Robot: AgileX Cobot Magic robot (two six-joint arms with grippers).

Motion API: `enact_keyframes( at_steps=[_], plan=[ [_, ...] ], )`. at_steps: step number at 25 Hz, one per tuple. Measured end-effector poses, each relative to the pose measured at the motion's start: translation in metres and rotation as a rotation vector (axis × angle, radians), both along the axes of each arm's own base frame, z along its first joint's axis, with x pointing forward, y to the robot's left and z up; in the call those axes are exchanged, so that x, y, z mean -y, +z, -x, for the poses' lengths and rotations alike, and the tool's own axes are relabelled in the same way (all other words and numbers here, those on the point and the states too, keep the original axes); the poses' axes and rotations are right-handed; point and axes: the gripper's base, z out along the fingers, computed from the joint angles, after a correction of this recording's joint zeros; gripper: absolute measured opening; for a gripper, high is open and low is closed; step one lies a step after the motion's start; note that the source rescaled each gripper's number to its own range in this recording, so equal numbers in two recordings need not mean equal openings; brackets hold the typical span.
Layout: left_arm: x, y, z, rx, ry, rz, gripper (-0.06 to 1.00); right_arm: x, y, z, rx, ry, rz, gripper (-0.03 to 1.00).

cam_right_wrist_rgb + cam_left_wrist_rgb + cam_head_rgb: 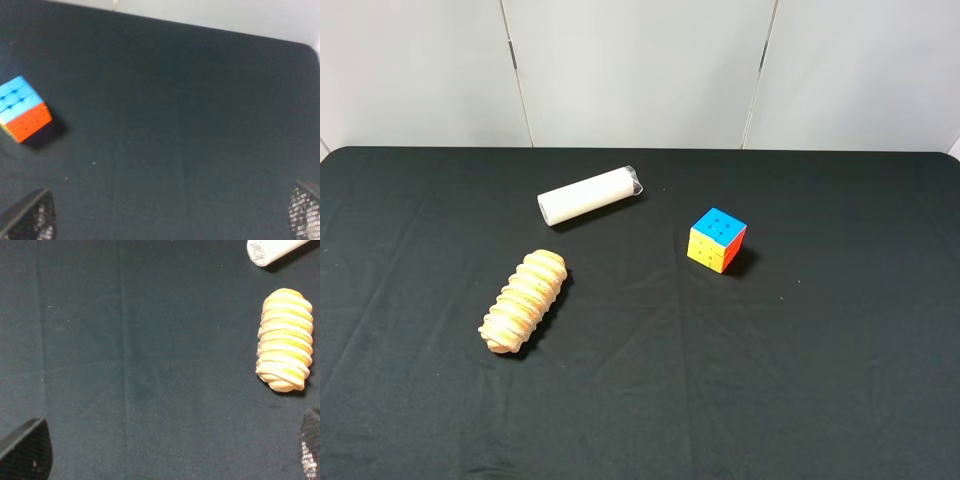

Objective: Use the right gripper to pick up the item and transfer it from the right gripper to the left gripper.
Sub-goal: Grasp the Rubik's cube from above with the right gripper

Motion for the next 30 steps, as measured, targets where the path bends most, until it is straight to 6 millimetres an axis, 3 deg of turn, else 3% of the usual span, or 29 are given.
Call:
enact_keyframes(
  at_steps=[6, 13, 19, 25, 30],
  plan=[
    [0.0, 0.0, 0.0, 0.0, 0.0, 0.0, 0.95, -0.014, 0.013, -0.056, -0.063, 0.23, 0.017, 1.0],
    [0.0, 0.0, 0.0, 0.0, 0.0, 0.0, 0.95, -0.038, 0.006, -0.11, -0.145, 0.433, 0.054, 1.0],
    [0.0, 0.0, 0.0, 0.0, 0.0, 0.0, 0.95, -0.076, -0.02, -0.144, -0.275, 0.565, 0.152, 1.0],
    [0.0, 0.0, 0.0, 0.0, 0.0, 0.0, 0.95, -0.113, -0.056, -0.165, -0.406, 0.632, 0.234, 1.0],
    [0.0, 0.0, 0.0, 0.0, 0.0, 0.0, 0.95, -0.123, -0.093, -0.182, -0.527, 0.61, 0.271, 1.0]
  ],
)
